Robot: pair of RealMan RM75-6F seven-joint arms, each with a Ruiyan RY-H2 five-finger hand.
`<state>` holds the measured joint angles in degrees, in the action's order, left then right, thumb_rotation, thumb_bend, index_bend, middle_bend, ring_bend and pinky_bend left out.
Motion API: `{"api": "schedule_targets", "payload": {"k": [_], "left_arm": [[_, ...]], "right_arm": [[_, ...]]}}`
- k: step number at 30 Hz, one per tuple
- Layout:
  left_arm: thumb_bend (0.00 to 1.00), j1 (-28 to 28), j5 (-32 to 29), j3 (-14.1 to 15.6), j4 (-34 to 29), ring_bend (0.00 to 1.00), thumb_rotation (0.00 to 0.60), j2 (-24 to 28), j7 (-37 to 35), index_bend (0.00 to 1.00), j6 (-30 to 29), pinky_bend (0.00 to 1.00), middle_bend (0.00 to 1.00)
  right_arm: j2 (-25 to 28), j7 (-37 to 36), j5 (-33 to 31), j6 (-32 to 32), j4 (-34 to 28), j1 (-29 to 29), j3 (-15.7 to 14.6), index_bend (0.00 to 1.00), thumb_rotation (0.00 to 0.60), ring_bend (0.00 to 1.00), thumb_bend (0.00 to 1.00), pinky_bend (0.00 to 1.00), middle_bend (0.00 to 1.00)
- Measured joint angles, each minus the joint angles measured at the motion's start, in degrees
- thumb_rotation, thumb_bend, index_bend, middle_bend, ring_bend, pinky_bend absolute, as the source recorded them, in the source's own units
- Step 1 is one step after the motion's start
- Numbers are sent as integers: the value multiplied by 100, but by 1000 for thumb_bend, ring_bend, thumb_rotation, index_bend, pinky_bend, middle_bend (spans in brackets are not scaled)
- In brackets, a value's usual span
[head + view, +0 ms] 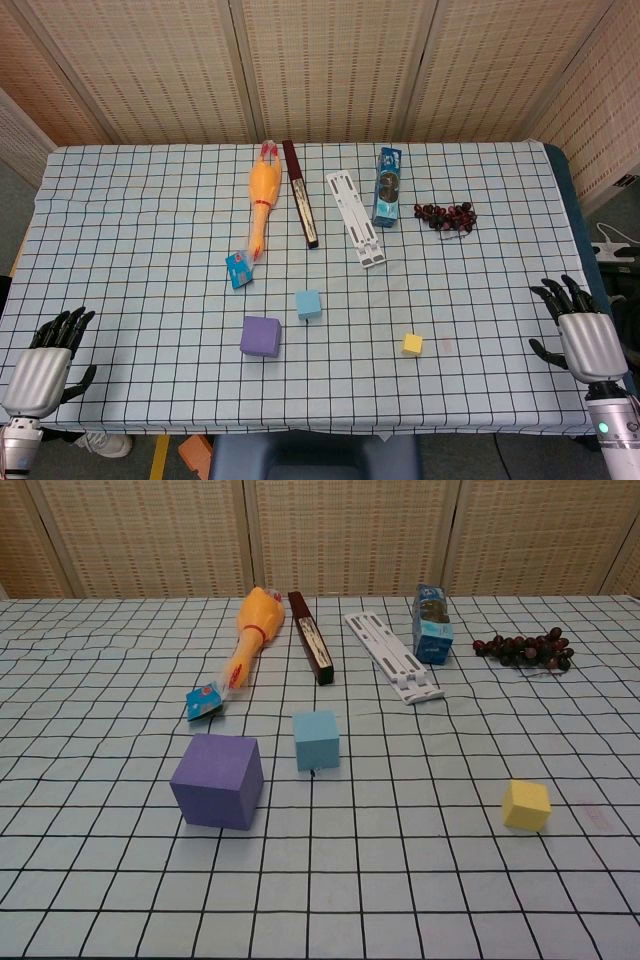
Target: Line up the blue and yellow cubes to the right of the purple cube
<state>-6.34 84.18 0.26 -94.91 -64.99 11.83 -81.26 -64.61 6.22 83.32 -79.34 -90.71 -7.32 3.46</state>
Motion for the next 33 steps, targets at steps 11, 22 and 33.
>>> {"api": "schedule_targets", "payload": {"k": [11,22,33], "left_arm": [[379,48,-45,-16,-62,0,600,16,160,0,-60,117,0],[384,80,57,-2,-98,0,600,29,213,0,-142,121,0],[384,122,167,12,-174,0,600,56,272,0,-239,125,0]], "right_arm": [[-8,-13,67,95,55,-49,-52,188,600,0,127,178,115],[-14,-147,309,-135,94,-15,-97,179,600,1,126,208,118],[-175,-191,370,-394,264,57,-38,246,600,213,112,371,245]]}}
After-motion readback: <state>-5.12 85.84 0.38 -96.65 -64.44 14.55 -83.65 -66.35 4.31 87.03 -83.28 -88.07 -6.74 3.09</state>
